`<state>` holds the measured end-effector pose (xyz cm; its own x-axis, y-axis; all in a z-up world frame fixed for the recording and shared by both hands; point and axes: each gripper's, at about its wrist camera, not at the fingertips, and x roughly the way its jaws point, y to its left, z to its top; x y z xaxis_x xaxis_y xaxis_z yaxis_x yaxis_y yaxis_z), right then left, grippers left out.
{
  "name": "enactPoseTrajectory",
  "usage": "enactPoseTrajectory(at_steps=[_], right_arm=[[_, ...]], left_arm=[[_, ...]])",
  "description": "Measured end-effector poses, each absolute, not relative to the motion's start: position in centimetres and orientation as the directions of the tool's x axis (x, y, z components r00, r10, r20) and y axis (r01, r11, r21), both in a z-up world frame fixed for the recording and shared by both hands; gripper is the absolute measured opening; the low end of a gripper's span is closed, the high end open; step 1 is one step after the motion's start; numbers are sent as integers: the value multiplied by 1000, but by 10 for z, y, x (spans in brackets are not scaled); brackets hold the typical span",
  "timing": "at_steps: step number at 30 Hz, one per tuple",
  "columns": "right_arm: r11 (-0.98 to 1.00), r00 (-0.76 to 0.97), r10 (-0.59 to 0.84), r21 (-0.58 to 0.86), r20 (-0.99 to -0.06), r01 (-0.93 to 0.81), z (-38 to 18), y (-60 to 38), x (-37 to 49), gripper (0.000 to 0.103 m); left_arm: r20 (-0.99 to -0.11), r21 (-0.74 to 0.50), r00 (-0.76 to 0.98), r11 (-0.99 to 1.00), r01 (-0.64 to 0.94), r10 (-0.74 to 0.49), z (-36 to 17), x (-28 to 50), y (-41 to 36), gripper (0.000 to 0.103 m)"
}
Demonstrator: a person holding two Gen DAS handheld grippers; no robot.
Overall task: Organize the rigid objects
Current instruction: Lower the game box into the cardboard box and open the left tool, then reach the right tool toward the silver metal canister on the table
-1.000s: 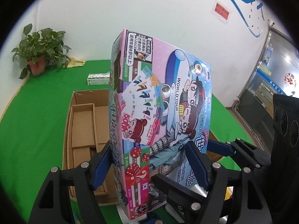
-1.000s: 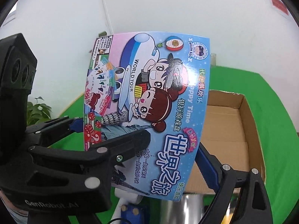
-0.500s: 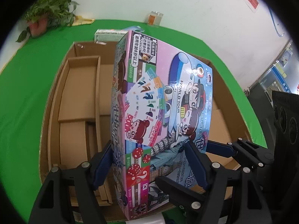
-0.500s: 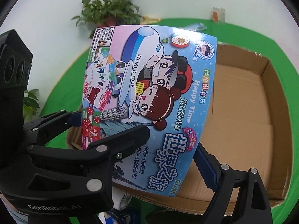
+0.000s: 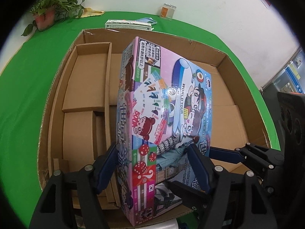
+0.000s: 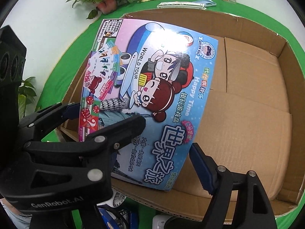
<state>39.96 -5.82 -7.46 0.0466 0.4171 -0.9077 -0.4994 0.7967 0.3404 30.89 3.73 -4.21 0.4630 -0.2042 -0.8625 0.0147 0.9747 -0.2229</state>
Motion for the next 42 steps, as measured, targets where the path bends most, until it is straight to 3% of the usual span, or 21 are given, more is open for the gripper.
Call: enactPoseTrajectory(at_steps=[6, 10, 13, 14, 15, 19, 20, 22, 24, 26, 29, 34, 36, 37, 38, 42], right_arm=[[765, -30, 479, 434, -877, -476, -70, -71, 408, 77], [771, 23, 470, 398, -882, -497, -58, -83, 424, 77], [805, 45, 439, 371, -897, -463, -68, -95, 443, 50], [807, 16, 427, 373, -904, -458, -75, -94, 448, 32], [800, -12, 423, 379, -906, -465, -80, -89, 447, 22], [784, -19, 421, 374, -907, -497, -77, -85, 443, 24], [750, -57, 480, 444, -875, -490, -74, -84, 444, 24], [763, 5, 481, 416, -877, -496, -58, -92, 438, 35], [810, 195, 425, 274, -884, -519, -25, -106, 420, 85], [819, 373, 437, 191, -819, -540, 13, -129, 389, 98], [852, 536, 423, 119, -730, -510, 44, -168, 342, 103], [906, 658, 357, 75, -664, -416, 47, -205, 264, 103], [927, 693, 318, 61, -647, -369, 42, -218, 237, 103], [931, 693, 315, 69, -648, -359, 37, -218, 225, 103], [932, 692, 317, 77, -649, -355, 30, -225, 213, 103], [944, 745, 259, 0, -614, -329, 12, -232, 181, 103]], left_arm=[[-803, -174, 565, 981, 84, -191, -9, 283, 44, 72], [-719, -158, 670, 983, 96, -181, 12, 252, 58, 72], [-666, -74, 739, 995, 70, -101, 14, 230, 59, 73], [-655, -54, 751, 996, 66, -85, 12, 224, 59, 73], [-651, -38, 755, 997, 61, -71, 11, 220, 59, 73], [-613, -55, 787, 998, 38, -64, 8, 209, 63, 73], [-601, -69, 797, 997, 28, -64, 10, 206, 64, 73], [-573, -89, 816, 996, 25, -72, 15, 196, 64, 73], [-541, -77, 839, 997, 18, -56, 21, 185, 62, 73], [-522, -46, 852, 999, 12, -34, 25, 172, 57, 83], [-510, -16, 860, 1000, -9, 0, 27, 151, 50, 84], [-576, -10, 817, 999, -48, 33, 11, 128, 33, 82], [-583, -30, 813, 999, -35, 11, 7, 120, 26, 60], [-596, -39, 803, 999, -17, -10, 4, 117, 20, 14], [-615, -36, 788, 999, 5, -26, 2, 115, 15, 4], [-583, -86, 803, 993, 85, -119, 4, 97, -3, 3]])
